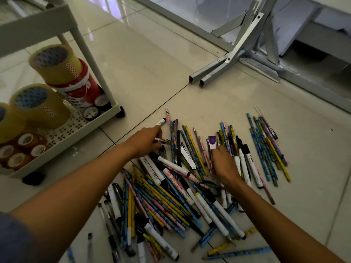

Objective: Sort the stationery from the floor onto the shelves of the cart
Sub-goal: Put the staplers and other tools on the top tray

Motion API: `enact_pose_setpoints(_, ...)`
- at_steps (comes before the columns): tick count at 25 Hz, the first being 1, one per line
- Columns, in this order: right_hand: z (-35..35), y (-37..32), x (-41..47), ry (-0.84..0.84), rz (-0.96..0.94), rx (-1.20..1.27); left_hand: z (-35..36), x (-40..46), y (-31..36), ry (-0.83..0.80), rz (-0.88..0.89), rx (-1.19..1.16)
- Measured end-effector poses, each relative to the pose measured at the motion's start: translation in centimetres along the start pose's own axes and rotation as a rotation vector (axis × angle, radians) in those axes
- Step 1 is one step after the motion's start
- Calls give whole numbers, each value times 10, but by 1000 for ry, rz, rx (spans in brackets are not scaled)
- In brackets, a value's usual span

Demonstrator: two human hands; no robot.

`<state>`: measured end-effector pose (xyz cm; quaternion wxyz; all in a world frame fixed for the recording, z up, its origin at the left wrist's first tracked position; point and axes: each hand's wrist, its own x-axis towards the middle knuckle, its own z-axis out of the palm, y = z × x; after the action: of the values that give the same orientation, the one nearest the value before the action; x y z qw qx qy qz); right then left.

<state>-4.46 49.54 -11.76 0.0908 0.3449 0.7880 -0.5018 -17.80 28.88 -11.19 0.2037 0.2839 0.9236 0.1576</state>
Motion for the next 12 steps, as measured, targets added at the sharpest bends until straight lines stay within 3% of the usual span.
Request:
enact_pose_setpoints(4,8,-15,2,-58,59,269,-19,-8,14,103,9,-341)
enact_pose_setpoints(8,26,-14,3,-36,-62,-53,-29,-14,29,237,-41,-674)
enact_pose_setpoints(12,33,-9,5,-46,-80,-179,-22,-19,43,309,-271,-1158)
